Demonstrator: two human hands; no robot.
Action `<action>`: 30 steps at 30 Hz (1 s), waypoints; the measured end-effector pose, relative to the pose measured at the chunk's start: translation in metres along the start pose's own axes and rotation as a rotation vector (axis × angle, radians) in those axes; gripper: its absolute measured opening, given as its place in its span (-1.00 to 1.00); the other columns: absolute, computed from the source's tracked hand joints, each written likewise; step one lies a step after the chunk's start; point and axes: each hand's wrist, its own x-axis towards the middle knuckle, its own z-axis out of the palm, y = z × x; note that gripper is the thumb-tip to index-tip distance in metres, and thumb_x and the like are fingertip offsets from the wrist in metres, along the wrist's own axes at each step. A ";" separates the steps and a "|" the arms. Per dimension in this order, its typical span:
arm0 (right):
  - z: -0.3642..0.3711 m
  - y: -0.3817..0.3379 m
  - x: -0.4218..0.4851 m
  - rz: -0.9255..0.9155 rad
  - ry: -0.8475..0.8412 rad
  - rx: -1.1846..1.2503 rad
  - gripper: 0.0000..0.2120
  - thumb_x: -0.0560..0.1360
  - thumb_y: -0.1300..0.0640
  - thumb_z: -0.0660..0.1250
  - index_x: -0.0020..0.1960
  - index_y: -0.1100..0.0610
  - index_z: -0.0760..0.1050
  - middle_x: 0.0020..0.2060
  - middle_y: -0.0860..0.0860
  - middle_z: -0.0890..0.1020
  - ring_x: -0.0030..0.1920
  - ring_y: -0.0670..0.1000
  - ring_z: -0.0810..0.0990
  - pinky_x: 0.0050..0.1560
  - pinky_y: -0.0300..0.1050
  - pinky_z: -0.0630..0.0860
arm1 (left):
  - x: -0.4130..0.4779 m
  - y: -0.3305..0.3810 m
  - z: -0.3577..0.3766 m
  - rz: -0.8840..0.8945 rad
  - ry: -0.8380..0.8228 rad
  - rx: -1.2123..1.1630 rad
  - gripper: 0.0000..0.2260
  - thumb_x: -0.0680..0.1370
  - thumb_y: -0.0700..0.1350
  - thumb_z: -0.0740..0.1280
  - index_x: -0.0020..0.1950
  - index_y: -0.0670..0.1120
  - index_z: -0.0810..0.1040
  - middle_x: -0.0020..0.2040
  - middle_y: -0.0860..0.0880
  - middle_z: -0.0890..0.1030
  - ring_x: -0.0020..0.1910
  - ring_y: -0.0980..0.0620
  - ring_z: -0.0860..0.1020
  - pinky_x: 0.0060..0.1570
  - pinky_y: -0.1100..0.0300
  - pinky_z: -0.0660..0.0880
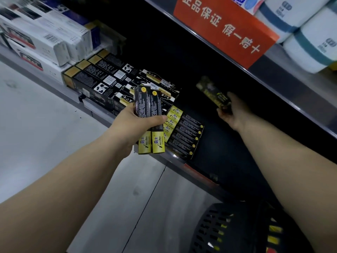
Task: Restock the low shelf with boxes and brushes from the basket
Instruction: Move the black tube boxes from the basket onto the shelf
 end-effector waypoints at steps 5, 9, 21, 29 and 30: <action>-0.008 0.034 0.026 -0.095 -0.031 -0.440 -0.67 0.61 -0.07 0.13 0.21 0.14 0.42 -0.22 0.01 0.53 -0.32 -0.07 0.48 -0.39 -0.26 0.44 | -0.001 -0.002 0.002 0.029 -0.007 0.038 -0.59 0.31 -0.13 0.54 0.10 -0.01 0.51 -0.05 0.01 0.66 -0.10 0.03 0.65 -0.13 0.11 0.56; 0.009 0.047 0.027 -0.259 -0.146 -0.710 -0.68 0.63 0.03 0.12 0.32 0.12 0.42 0.20 0.10 0.54 0.15 0.08 0.52 0.10 -0.08 0.46 | 0.000 -0.002 0.000 0.034 0.019 0.034 -0.57 0.30 -0.12 0.55 0.11 0.01 0.51 -0.07 0.04 0.66 -0.13 0.07 0.65 -0.24 0.19 0.52; 0.034 0.042 0.004 -0.322 -0.296 -1.359 -0.48 0.62 0.16 0.13 0.53 0.07 0.05 0.43 0.17 0.26 0.38 0.17 0.32 0.36 0.03 0.34 | 0.000 -0.007 0.000 0.006 0.047 0.031 -0.54 0.27 -0.06 0.56 0.12 -0.01 0.52 -0.07 0.01 0.68 -0.12 0.00 0.66 -0.06 0.00 0.57; 0.047 0.003 -0.102 -0.091 -0.924 -0.400 -0.55 0.43 -0.01 0.34 0.30 -0.12 0.36 0.10 0.00 0.60 0.08 0.03 0.64 0.07 -0.08 0.59 | -0.009 0.001 0.008 -0.021 -0.193 0.041 -0.42 0.14 -0.01 0.53 0.14 -0.03 0.55 -0.04 -0.05 0.68 -0.07 -0.02 0.66 -0.08 0.10 0.59; 0.047 0.004 -0.105 -0.102 -0.937 -0.410 -0.51 0.42 0.05 0.35 0.32 -0.12 0.34 0.06 0.01 0.62 0.04 0.02 0.65 0.04 -0.10 0.60 | -0.010 0.001 0.009 -0.025 -0.218 0.039 -0.41 0.14 0.00 0.52 0.15 -0.04 0.54 -0.03 -0.05 0.68 -0.08 -0.01 0.66 -0.12 0.12 0.60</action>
